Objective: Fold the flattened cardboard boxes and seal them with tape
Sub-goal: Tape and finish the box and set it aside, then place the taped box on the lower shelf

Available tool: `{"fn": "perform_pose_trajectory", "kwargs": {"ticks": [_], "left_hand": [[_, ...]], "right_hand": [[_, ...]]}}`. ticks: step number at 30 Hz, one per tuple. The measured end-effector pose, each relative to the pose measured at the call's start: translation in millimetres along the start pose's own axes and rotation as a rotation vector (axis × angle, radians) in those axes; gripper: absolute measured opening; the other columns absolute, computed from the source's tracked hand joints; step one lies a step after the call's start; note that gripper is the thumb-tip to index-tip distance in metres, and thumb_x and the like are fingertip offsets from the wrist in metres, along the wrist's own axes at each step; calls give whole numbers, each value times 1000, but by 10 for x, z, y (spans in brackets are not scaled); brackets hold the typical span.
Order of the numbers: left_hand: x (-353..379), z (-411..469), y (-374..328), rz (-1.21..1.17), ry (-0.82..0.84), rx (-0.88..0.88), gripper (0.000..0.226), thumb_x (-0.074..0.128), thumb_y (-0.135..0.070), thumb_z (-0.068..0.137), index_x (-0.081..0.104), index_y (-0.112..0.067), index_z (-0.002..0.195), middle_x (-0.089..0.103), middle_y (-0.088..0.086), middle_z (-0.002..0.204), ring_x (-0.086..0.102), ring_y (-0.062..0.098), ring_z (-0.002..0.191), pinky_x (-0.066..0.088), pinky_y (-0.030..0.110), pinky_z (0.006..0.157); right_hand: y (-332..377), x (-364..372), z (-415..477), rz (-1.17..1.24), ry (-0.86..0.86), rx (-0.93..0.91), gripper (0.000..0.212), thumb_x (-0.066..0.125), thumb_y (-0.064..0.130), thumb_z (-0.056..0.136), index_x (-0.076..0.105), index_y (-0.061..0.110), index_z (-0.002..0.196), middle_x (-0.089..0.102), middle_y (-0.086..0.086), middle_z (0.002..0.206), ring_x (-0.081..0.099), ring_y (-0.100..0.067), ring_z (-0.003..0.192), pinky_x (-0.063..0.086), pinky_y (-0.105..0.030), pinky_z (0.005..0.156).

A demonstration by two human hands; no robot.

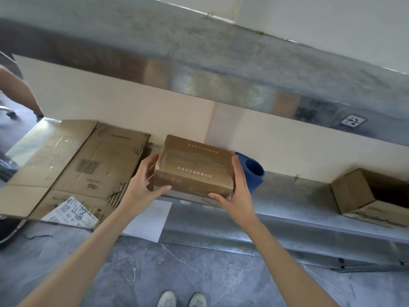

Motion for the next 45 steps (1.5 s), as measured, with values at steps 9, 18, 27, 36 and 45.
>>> {"fn": "perform_pose_trajectory", "kwargs": {"ticks": [9, 18, 27, 36, 45], "left_hand": [[36, -143, 148, 24, -79, -89, 73, 80, 0, 80, 41, -37, 129, 56, -12, 130, 56, -8, 116, 45, 5, 90], [68, -215, 52, 47, -69, -71, 70, 78, -4, 83, 42, -30, 136, 48, -8, 135, 55, 8, 123, 54, 42, 98], [-100, -197, -143, 33, -29, -81, 90, 86, -17, 76, 36, -56, 140, 44, -31, 138, 55, -5, 119, 47, 16, 98], [-237, -223, -442, 100, -41, -14, 82, 91, -17, 69, 47, -49, 129, 55, -27, 135, 47, -9, 126, 37, 12, 101], [-199, -299, -570, 121, -207, 40, 72, 89, -10, 70, 52, -32, 128, 59, -24, 123, 47, -18, 118, 32, 0, 90]], "right_hand": [[-241, 19, -194, 59, -24, 160, 104, 84, 25, 80, 14, 52, 152, 45, 30, 144, 49, -1, 131, 45, -25, 107], [-180, 42, -298, 17, -110, 218, 61, 70, 20, 92, 28, 43, 129, 63, 16, 117, 63, 1, 107, 56, -28, 91], [109, -153, -208, 135, -132, 183, 51, 74, 17, 89, 43, 20, 130, 62, 3, 124, 62, -16, 114, 53, -43, 97], [249, -393, -176, 210, -66, 148, 65, 80, 15, 82, 44, 39, 131, 58, 17, 131, 54, 6, 121, 49, -23, 99], [350, -496, -162, 102, -114, 53, 68, 86, 10, 74, 50, 29, 128, 59, 11, 129, 53, 6, 118, 43, -11, 98]]}}
Point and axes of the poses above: each hand's wrist, its own z-axis towards the middle knuckle, its own x-axis out of the palm, y = z × x, the point moved 5 cm from there along z, towards the middle knuckle
